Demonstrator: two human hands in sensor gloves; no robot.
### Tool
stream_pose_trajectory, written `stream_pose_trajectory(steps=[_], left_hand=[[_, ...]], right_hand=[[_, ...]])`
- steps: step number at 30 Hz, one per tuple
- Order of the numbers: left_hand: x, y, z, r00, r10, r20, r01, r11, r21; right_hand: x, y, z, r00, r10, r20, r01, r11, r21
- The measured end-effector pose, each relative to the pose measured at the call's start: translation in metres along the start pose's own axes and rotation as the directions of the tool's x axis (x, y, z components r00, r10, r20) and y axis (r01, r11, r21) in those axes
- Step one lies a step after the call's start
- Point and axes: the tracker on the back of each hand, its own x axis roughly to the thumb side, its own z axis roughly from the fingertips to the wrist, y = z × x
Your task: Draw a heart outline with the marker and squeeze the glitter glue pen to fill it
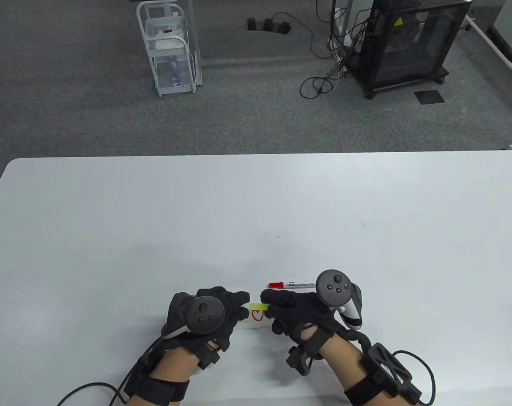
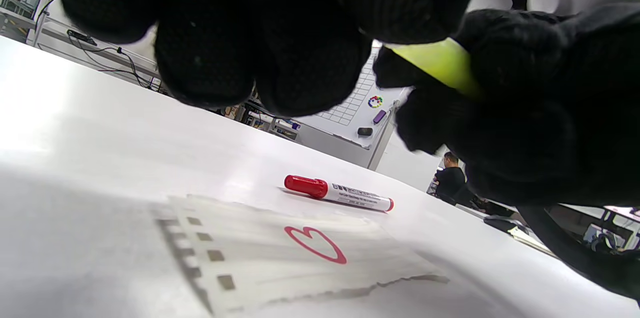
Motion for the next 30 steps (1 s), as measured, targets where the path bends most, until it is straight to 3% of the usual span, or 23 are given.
stream_pose_trajectory(steps=[2,5,7,10,15,19,22,25,27,30], left_hand=[[-0.001,0.002,0.0,1.0,0.005,-0.004,-0.005,1.0,0.01],[-0.001,0.002,0.001,1.0,0.0,-0.002,0.0,1.0,0.009],[0.0,0.002,0.001,1.0,-0.004,-0.006,0.004,1.0,0.012],[0.0,0.001,0.001,1.0,-0.02,-0.008,0.02,1.0,0.009],[-0.001,0.001,0.002,1.0,-0.008,0.001,0.008,1.0,0.002],[-0.001,0.001,0.002,1.0,-0.008,0.009,0.008,1.0,0.006],[-0.002,0.0,0.002,1.0,-0.02,0.008,0.021,1.0,-0.015],[-0.005,0.0,0.002,0.997,-0.07,-0.021,0.069,0.997,-0.042],[-0.01,0.003,0.004,0.993,-0.109,-0.042,0.107,0.993,-0.047],[-0.011,0.003,0.005,0.992,-0.121,-0.046,0.116,0.989,-0.092]], right_hand=[[-0.003,0.003,0.0,0.992,-0.124,0.006,0.124,0.992,0.031],[-0.012,0.004,0.002,0.961,-0.257,-0.107,0.262,0.964,0.037],[-0.014,0.003,0.002,0.976,-0.17,-0.134,0.164,0.985,-0.055],[-0.01,0.006,-0.001,0.979,-0.159,-0.127,0.167,0.984,0.063],[0.001,0.002,-0.002,1.0,-0.009,-0.025,0.009,1.0,-0.015],[-0.004,0.007,-0.006,0.992,-0.078,-0.099,0.084,0.994,0.067],[-0.001,0.008,-0.008,0.998,0.054,-0.029,-0.051,0.995,0.086],[0.008,0.003,-0.005,0.981,0.19,0.043,-0.19,0.982,0.001],[0.009,-0.002,-0.002,0.967,0.25,0.04,-0.247,0.967,-0.059],[0.001,-0.001,-0.003,0.935,0.355,0.017,-0.354,0.933,-0.058]])
